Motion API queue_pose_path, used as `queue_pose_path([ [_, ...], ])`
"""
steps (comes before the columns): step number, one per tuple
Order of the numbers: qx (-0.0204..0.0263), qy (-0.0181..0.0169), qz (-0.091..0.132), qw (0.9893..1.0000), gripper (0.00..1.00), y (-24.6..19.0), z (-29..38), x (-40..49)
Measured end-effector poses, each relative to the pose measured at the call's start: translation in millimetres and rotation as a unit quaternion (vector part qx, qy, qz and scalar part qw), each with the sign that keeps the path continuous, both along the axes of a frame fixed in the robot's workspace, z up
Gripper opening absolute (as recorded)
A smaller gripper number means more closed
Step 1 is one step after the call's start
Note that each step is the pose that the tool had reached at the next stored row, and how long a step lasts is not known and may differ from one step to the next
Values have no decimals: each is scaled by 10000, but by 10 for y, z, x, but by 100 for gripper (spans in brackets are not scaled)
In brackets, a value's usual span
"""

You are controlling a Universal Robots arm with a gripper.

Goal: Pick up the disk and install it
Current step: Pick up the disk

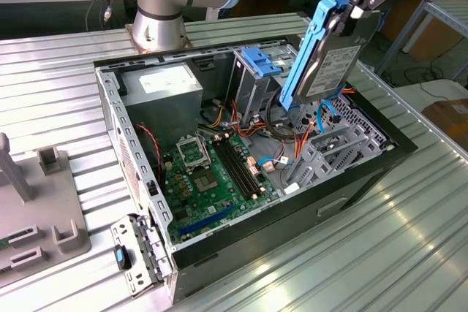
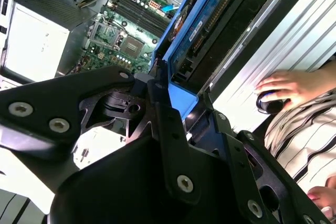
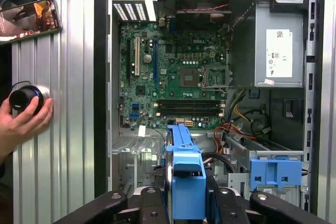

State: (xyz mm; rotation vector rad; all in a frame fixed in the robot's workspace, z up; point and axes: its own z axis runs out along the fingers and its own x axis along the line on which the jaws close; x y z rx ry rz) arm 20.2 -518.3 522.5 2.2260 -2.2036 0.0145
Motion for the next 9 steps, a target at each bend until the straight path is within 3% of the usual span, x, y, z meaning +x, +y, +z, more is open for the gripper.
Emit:
queue_pose_path([
  [4,-2,0,0,10000,37,-44,-4,20],
  [9,-4,0,0,10000,37,-71,-11,175],
])
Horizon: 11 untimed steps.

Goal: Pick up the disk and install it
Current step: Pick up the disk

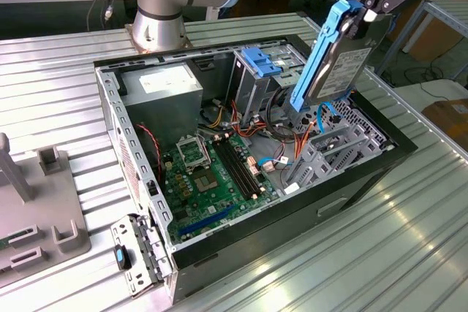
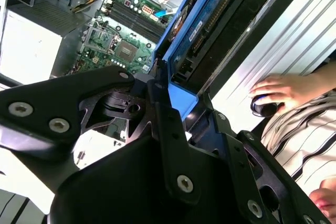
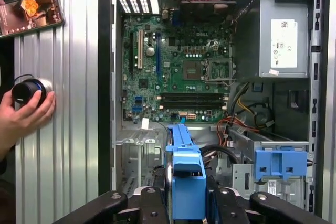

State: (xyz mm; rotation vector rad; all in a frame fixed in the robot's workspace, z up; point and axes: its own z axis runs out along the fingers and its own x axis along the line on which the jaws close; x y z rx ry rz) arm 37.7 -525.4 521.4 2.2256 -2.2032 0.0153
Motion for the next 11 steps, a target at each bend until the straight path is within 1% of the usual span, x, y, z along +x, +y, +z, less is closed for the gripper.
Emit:
queue_pose_path([
  [1,0,0,0,10000,37,-16,-1,15],
  [2,0,0,0,10000,37,-45,-5,34],
  [3,0,0,0,10000,37,-93,-10,54],
  [4,1,0,-1,10000,37,-127,-14,64],
  [6,-1,0,-2,10000,37,-286,-30,107],
  [8,0,0,-2,10000,37,-314,-44,152],
  [9,0,0,-3,10000,37,-342,-65,204],
  [10,0,0,-3,10000,37,-382,-104,247],
  [11,0,0,-4,10000,37,-402,-145,266],
])
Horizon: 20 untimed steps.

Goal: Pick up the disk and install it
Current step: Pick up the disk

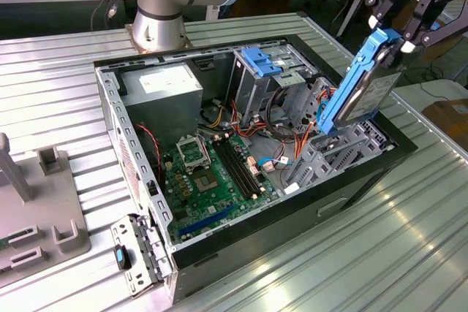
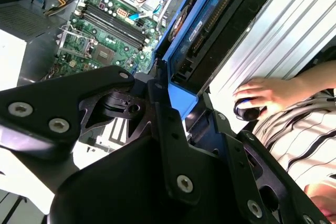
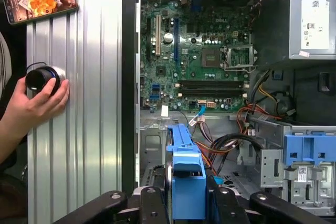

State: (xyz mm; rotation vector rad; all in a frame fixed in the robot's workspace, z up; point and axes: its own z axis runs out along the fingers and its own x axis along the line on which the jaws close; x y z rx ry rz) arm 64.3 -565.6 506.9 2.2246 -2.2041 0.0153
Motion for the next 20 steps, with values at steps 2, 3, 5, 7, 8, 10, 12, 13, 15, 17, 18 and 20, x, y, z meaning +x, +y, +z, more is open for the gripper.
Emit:
queue_pose_path([
  [2,0,0,0,10000,37,-12,-40,21],
  [3,0,0,0,10000,37,-13,-60,34],
  [5,1,0,-8,10000,37,-14,-102,81],
  [7,0,0,-20,10000,37,-14,-126,115],
  [8,0,0,-27,10000,37,-14,-155,125],
  [10,1,0,-31,10000,37,-14,-204,126],
  [12,1,0,-32,10000,37,-14,-274,133],
  [13,1,0,-32,10000,37,-14,-292,145],
  [15,0,0,-32,10000,37,-14,-315,169],
  [17,-1,0,-37,10000,37,-14,-335,174],
  [18,-2,0,-45,10000,37,-14,-368,174],
  [20,-2,0,-41,10000,37,-14,-387,174],
])
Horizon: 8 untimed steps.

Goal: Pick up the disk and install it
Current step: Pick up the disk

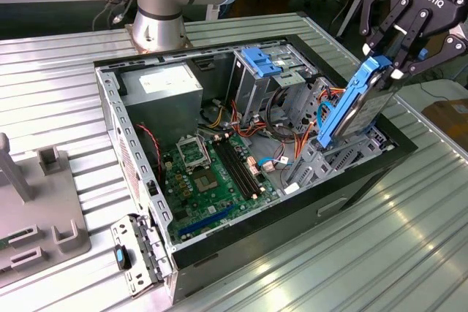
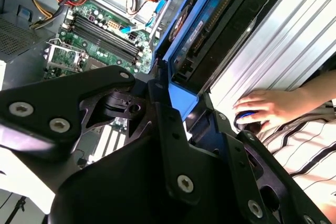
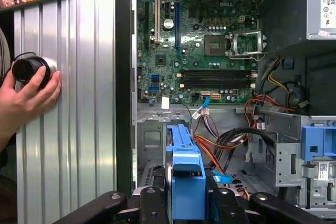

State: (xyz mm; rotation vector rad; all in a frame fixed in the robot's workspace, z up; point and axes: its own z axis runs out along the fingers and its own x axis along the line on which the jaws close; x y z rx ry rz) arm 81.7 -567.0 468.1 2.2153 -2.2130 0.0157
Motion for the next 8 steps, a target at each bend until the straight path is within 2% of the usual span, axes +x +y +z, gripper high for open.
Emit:
queue_pose_path([
  [5,-1,-9,33,10000,37,3,-32,-15],
  [8,6,-9,33,10000,37,23,-72,-18],
])
